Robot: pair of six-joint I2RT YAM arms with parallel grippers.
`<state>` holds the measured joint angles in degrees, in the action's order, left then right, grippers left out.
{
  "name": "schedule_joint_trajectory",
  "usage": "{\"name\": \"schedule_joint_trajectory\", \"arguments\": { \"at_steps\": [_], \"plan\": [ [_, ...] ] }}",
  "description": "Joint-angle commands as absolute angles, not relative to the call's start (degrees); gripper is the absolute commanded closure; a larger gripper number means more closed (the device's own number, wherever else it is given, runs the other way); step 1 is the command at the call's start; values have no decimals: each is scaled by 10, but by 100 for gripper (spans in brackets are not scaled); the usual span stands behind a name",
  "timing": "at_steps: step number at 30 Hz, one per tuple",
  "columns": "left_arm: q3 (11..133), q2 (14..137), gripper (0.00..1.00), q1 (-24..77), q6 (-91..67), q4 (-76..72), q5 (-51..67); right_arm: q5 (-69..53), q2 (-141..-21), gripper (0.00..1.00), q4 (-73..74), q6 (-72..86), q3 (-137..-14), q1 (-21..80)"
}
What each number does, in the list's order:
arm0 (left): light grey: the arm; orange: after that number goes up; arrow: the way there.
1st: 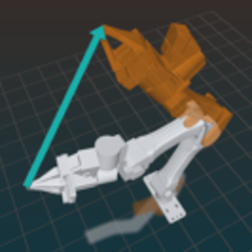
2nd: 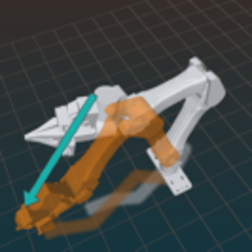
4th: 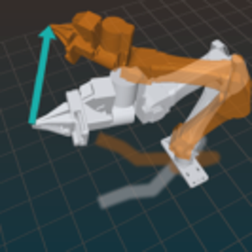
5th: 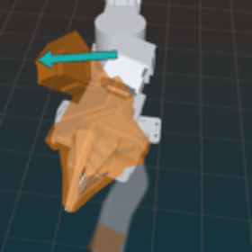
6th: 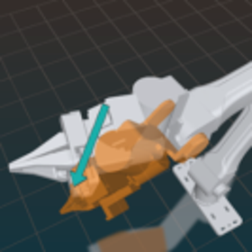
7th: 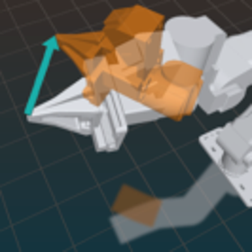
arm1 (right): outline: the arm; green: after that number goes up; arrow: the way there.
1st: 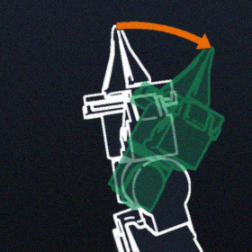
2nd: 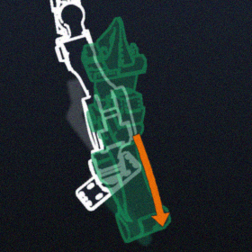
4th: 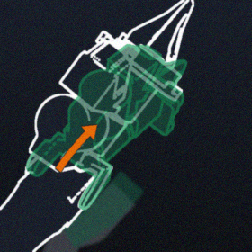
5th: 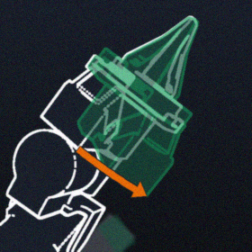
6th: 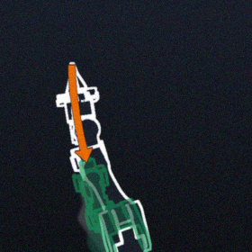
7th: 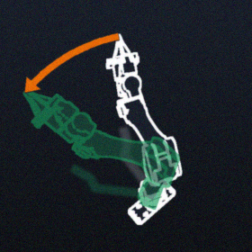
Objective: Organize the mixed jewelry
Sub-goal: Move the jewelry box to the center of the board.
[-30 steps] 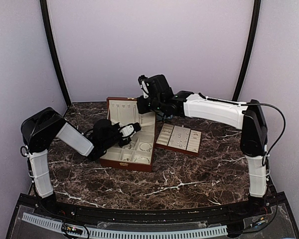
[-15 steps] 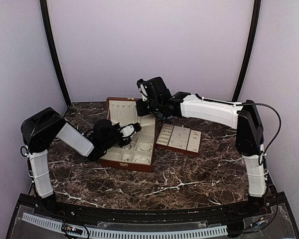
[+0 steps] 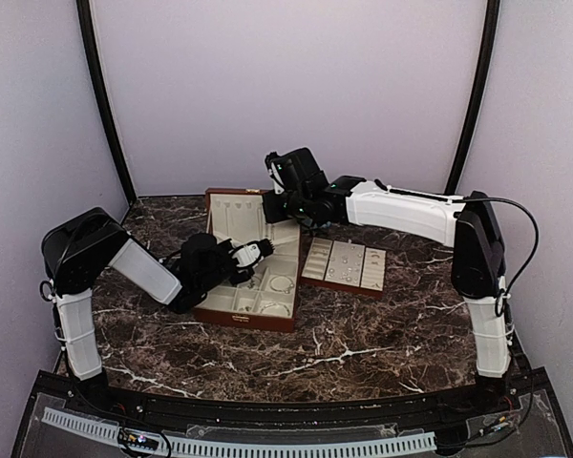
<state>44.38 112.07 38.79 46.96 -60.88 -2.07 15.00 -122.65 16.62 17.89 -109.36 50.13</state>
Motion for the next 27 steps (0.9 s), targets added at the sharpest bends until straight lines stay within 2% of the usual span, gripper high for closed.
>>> {"name": "schedule_joint_trajectory", "arguments": {
  "at_steps": [1,27],
  "plan": [
    [431,1102,100,416,462,-620,-12,173,-1199,100,165,191,-1103,490],
    [425,1114,100,470,443,-636,-56,175,-1159,100,198,226,-1091,490]
  ]
}}
